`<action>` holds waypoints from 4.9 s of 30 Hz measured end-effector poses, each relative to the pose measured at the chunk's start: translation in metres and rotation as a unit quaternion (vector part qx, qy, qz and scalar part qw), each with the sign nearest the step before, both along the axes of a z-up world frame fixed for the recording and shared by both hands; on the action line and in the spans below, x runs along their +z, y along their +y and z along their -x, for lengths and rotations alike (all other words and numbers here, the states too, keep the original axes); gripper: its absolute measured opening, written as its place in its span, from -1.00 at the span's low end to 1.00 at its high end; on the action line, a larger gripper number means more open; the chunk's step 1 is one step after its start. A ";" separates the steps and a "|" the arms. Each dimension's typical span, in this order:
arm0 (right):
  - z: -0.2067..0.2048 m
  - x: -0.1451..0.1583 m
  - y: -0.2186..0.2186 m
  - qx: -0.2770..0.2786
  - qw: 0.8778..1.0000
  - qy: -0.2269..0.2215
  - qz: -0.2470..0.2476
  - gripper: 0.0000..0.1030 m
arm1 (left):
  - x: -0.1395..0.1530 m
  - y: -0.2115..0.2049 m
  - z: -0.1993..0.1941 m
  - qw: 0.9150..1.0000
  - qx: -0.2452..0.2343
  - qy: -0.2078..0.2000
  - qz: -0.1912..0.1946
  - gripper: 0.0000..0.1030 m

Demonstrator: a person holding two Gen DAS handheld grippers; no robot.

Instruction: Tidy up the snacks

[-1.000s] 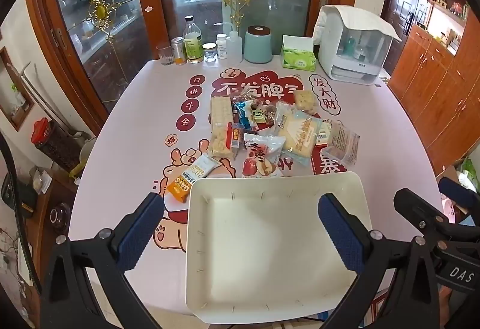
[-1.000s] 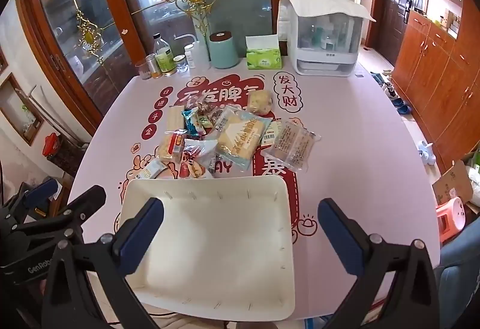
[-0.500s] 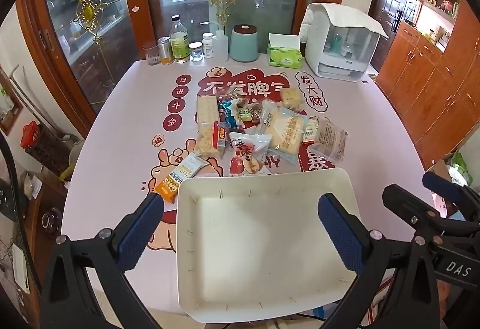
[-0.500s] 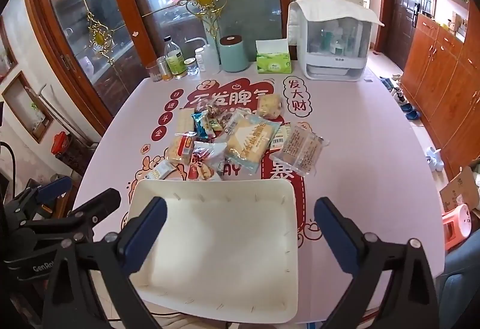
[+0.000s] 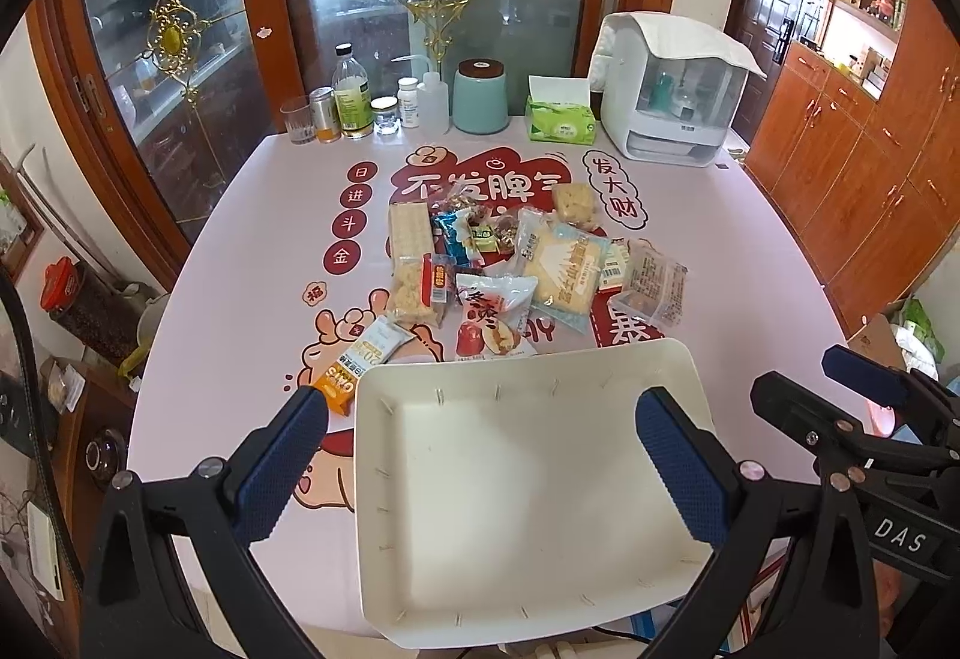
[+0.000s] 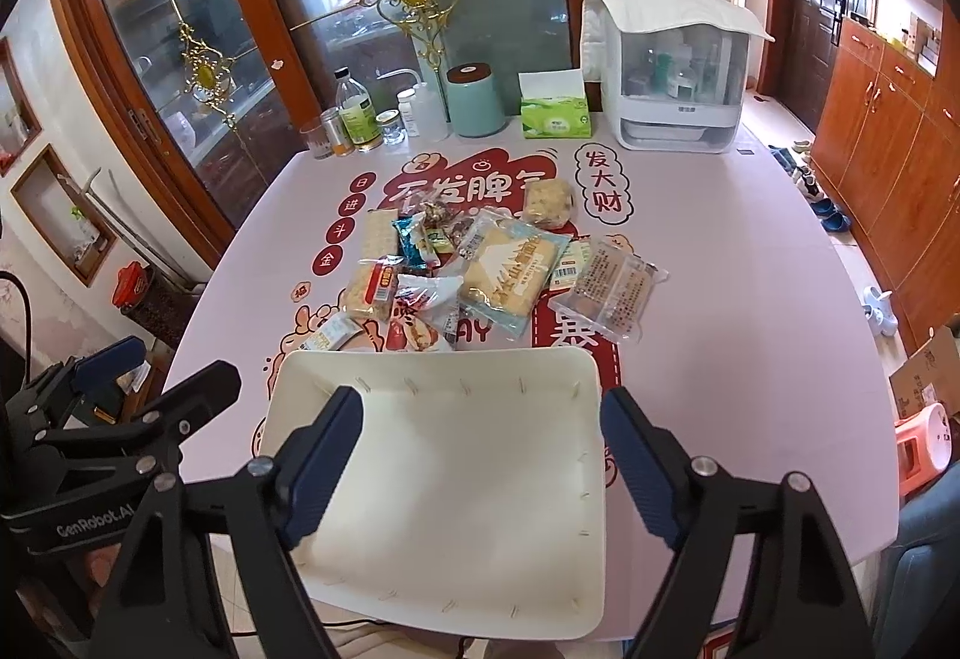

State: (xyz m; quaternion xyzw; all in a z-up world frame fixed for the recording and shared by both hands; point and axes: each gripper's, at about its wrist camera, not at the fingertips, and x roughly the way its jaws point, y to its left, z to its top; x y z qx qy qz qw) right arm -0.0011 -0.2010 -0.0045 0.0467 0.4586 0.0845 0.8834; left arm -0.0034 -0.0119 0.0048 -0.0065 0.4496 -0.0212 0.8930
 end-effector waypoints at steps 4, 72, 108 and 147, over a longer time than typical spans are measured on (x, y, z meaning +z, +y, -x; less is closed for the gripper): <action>0.004 0.000 0.004 0.008 1.000 -0.004 0.001 0.50 | 0.000 0.000 0.002 1.000 0.003 0.001 -0.001 0.98; -0.203 -0.161 0.119 -0.011 0.980 0.182 0.077 0.51 | -0.224 0.178 -0.190 0.982 -0.045 0.183 -0.006 0.95; -0.183 -0.166 0.106 -0.059 0.988 0.141 0.020 -0.08 | -0.149 0.151 -0.178 0.993 -0.022 0.112 0.003 -0.26; 0.003 -0.067 0.025 0.076 0.997 0.017 0.029 -0.05 | -0.087 -0.020 -0.006 0.997 -0.018 0.073 -0.036 -0.24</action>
